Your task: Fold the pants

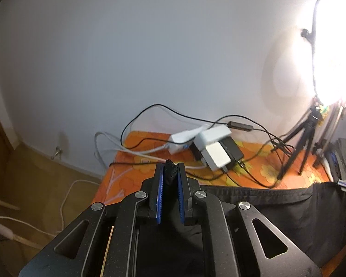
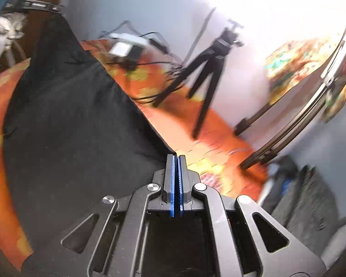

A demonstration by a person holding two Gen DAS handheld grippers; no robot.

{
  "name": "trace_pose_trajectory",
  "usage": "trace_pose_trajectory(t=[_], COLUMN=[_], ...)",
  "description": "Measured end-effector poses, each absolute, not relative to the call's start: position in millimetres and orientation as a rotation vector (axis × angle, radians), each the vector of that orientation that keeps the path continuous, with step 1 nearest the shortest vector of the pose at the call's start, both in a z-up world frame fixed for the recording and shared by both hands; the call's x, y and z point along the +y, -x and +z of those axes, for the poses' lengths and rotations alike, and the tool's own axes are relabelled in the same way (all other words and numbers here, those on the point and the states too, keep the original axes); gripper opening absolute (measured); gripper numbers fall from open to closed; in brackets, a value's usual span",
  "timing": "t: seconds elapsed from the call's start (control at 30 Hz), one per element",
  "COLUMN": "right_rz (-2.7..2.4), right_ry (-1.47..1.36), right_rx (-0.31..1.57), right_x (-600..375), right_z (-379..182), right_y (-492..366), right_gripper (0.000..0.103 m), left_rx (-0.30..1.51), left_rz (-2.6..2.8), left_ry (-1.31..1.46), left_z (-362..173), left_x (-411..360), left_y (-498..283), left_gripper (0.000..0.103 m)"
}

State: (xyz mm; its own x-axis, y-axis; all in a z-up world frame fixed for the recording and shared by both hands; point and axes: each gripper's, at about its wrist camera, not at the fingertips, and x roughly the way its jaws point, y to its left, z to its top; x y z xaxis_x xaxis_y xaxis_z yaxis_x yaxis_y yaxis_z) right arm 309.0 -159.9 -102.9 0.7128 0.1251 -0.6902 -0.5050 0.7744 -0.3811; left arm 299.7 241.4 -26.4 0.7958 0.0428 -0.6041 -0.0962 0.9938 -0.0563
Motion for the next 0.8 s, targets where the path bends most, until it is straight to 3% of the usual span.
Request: trace_pose_trajectory(t=[0.47,0.6,0.63,0.73,0.8], right_rz=[0.337,0.329,0.330,0.354,0.387], right_ry=[0.705,0.669,0.646,0.571,0.536], right_rx=[0.801,0.803,0.796,0.766,0.755], right_x=[-138,-140,-143,-149,-149], right_z=[-164,-156,-149,-126,-111], right_y=[-360,-358,-354,-334,-315], right_gripper=[0.002,0.005,0.010,0.018,0.024], left_rx=[0.808,0.805,0.801,0.789,0.783], left_rz=[0.177,0.191,0.195,0.197,0.192], left_ry=[0.081,0.105,0.114,0.124,0.141], left_z=[-111,-105,-101,-88,-79], left_x=[237,240,241,246,251], left_y=[-366,-365,-362,-354,-343], left_gripper=[0.010,0.022,0.029,0.033,0.041])
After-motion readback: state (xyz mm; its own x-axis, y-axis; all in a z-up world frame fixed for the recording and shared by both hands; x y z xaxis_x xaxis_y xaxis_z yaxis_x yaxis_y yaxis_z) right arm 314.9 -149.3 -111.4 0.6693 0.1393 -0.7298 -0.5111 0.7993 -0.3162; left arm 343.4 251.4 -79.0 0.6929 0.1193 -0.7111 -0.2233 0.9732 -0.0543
